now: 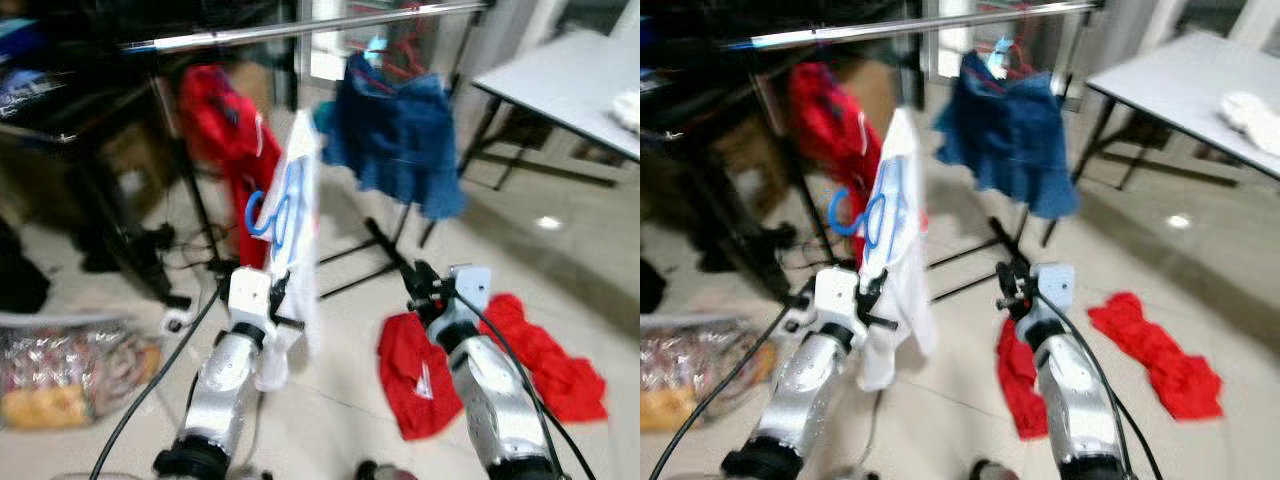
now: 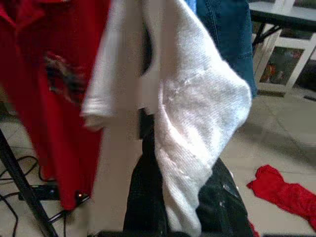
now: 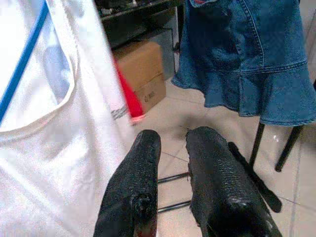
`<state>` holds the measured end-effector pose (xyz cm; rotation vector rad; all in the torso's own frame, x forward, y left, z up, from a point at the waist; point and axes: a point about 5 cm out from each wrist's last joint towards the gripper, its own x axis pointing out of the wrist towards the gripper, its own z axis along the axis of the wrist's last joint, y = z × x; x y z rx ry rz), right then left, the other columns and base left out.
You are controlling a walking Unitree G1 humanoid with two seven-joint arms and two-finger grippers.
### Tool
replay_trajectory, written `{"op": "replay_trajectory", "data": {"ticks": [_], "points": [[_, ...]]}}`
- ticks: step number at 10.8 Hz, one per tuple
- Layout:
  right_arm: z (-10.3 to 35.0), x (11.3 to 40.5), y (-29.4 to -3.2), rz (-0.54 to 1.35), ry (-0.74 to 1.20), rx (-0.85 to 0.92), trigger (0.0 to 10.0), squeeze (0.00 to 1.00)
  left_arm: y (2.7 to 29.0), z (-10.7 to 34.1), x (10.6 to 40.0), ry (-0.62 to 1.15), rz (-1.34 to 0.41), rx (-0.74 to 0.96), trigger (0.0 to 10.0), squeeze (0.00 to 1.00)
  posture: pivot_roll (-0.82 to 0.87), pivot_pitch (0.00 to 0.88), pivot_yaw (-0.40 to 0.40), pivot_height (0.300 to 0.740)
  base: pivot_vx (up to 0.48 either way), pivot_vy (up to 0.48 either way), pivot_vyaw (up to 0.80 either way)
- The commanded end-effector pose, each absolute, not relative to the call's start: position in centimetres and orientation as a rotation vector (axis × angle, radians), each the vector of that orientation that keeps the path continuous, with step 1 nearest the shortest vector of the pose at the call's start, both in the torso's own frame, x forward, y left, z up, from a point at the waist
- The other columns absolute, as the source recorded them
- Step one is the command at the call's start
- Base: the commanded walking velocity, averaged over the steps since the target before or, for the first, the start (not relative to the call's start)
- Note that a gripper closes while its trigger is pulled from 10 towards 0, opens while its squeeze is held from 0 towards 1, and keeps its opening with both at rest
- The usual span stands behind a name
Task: Hang hanger
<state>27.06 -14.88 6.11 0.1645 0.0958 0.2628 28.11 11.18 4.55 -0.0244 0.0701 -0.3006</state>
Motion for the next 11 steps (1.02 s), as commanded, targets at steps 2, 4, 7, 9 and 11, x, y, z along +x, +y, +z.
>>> {"op": "replay_trajectory", "data": {"ticks": [2,4,7,9,11], "points": [[6.2,27.1,-14.6,0.282,0.093,0.162,10.0,0.0,11.0,5.0,28.4,0.039,-0.302,-0.018,10.0,0.0,0.17,0.001,-0.007,0.74,0.0,0.0,0.0],[6.0,26.8,-14.6,0.281,0.099,0.163,10.0,0.0,11.0,4.9,28.2,0.04,-0.304,-0.017,10.0,0.0,0.17,0.008,-0.006,0.74,0.0,0.0,0.0],[6.1,27.0,-14.5,0.283,0.099,0.165,10.0,0.0,10.4,5.4,28.4,0.01,-0.352,0.017,10.0,0.0,0.17,0.004,-0.012,0.74,0.0,0.0,0.0],[6.2,27.2,-14.5,0.286,0.097,0.161,10.0,0.0,10.3,6.4,29.6,-0.024,-0.344,0.027,10.0,0.0,0.17,0.0,-0.016,0.74,0.0,0.0,0.0],[6.2,27.3,-14.4,0.291,0.095,0.158,10.0,0.0,9.7,7.5,30.2,-0.06,-0.4,0.014,10.0,0.0,0.17,0.0,-0.018,0.74,0.0,0.0,0.0]]}}
